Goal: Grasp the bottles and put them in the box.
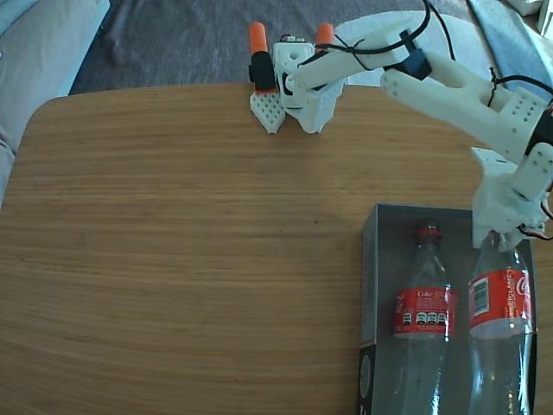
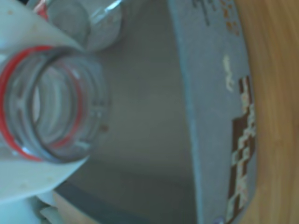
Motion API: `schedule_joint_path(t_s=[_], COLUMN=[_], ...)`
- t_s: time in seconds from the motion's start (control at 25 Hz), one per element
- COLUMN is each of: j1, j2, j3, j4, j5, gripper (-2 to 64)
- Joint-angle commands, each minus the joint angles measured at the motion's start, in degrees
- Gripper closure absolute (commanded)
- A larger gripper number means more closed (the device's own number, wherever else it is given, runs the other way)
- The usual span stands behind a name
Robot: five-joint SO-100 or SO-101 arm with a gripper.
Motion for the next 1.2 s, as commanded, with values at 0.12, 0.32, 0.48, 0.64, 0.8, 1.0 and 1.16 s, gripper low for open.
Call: schedule_joint_path(t_s=[0.12, 0.32, 0.48, 0.64, 0.8, 1.0, 1.16], j1=[-0.18, 0.00, 0.18, 0.70, 1.23, 1.41, 1.41], j2=[0.53, 0.53, 0.53, 0.53, 0.53, 0.88, 1.23], j3=[-4.66, -4.22, -3.96, -3.87, -3.78, -3.78, -3.78], j4=[-0.79, -0.88, -0.70, -0.18, 0.09, 0.18, 0.18], j5=[-5.80, -7.03, -6.50, -6.42, -6.33, -6.33, -6.33], gripper=[61.9, 61.9, 61.8, 59.0, 44.9, 37.1, 37.1])
